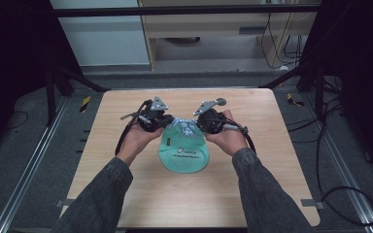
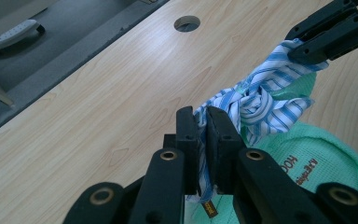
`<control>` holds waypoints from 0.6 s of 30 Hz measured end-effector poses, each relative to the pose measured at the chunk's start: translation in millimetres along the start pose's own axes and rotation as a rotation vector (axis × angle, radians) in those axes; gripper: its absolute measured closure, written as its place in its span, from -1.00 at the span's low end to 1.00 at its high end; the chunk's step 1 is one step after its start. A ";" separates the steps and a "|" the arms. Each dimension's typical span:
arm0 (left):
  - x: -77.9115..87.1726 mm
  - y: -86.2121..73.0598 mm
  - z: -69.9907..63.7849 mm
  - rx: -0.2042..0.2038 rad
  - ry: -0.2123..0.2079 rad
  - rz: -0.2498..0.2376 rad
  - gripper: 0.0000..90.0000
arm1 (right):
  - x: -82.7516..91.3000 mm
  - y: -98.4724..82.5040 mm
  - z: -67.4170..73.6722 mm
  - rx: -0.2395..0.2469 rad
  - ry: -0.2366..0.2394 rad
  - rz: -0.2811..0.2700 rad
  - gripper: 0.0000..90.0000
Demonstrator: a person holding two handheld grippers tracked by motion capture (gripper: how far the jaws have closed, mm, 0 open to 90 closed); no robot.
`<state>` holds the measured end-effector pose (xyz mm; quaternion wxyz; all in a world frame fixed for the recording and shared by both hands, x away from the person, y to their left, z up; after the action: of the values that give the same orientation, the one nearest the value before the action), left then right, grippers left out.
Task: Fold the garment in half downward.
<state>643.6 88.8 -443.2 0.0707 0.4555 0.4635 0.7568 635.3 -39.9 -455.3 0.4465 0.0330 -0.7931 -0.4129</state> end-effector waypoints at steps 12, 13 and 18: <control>4.1 -15.1 -14.9 -0.007 -0.010 -0.024 0.87 | 6.1 -11.8 11.6 0.010 0.010 -0.028 0.88; 3.1 -15.4 -16.2 -0.009 -0.005 -0.027 0.87 | 6.4 -13.2 11.4 0.008 0.006 -0.022 0.88; -0.1 -22.1 -25.0 -0.019 -0.019 -0.005 0.87 | 4.1 -21.5 14.8 0.007 0.013 -0.014 0.87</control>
<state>617.9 85.2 -464.1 0.0812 0.4607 0.4566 0.7568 615.2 -46.5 -471.1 0.4486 0.0427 -0.7914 -0.4131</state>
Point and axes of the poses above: each handheld gripper's, and its own axes: x roughly backward along the jaws, y roughly out of its top, z roughly to its left, the point moved 10 cm from there along -x, roughly forward along the jaws
